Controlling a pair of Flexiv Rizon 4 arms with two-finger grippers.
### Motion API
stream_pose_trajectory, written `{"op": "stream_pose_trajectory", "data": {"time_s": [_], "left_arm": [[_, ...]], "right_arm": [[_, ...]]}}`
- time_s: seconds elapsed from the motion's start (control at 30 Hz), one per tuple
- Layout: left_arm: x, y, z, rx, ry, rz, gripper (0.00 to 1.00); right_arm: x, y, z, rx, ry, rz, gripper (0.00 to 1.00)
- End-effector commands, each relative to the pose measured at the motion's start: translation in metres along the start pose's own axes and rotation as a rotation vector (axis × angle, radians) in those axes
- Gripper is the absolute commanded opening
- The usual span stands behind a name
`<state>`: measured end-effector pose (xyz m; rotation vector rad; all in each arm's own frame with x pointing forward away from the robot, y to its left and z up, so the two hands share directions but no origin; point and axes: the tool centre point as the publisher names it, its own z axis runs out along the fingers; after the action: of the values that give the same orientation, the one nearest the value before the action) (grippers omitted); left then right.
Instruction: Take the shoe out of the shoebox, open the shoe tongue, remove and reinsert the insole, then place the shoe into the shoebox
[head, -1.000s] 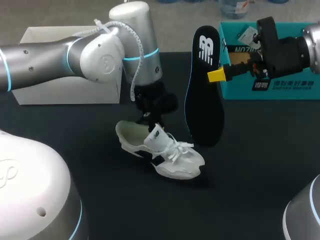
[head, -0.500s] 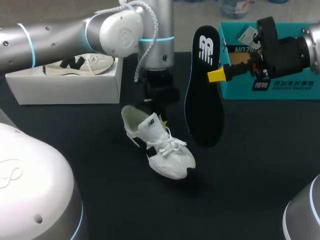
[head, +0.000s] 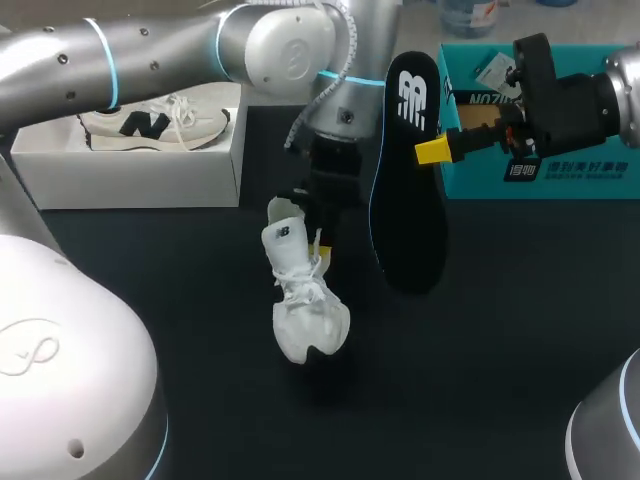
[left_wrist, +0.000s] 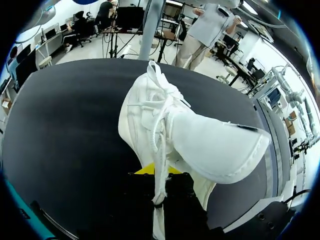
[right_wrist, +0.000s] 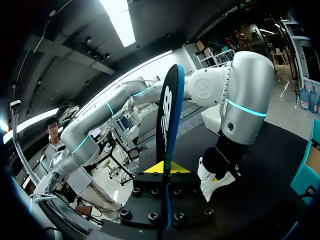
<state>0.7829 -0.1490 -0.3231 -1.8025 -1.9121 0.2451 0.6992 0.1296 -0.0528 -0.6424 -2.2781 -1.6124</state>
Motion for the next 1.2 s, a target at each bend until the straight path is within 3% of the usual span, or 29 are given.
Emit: {"op": "stream_pose_trajectory", "data": {"time_s": [0.03,0.2,0.5,0.77,1.17,1.2], "left_arm": [[-0.016,0.007,-0.001,-0.011,0.023,-0.070,0.00],[-0.026,0.016,-0.001,-0.011,-0.026,-0.113,0.00],[-0.055,0.019,0.005,-0.111,0.044,-0.086,0.00],[-0.069,0.017,0.009,-0.172,0.099,-0.028,0.00],[-0.080,0.023,0.024,-0.132,0.150,-0.040,0.00],[-0.080,0.023,0.024,-0.122,0.153,-0.029,0.27]], "right_arm": [[-0.001,0.000,0.002,0.002,-0.002,0.001,0.00],[-0.001,0.000,0.002,0.002,-0.002,0.001,0.00],[-0.001,0.000,0.002,0.002,-0.002,0.001,0.00],[-0.001,0.000,0.002,0.002,-0.002,0.001,0.00],[-0.001,0.000,0.002,0.002,-0.002,0.001,0.00],[-0.001,0.000,0.002,0.002,-0.002,0.001,0.00]]}}
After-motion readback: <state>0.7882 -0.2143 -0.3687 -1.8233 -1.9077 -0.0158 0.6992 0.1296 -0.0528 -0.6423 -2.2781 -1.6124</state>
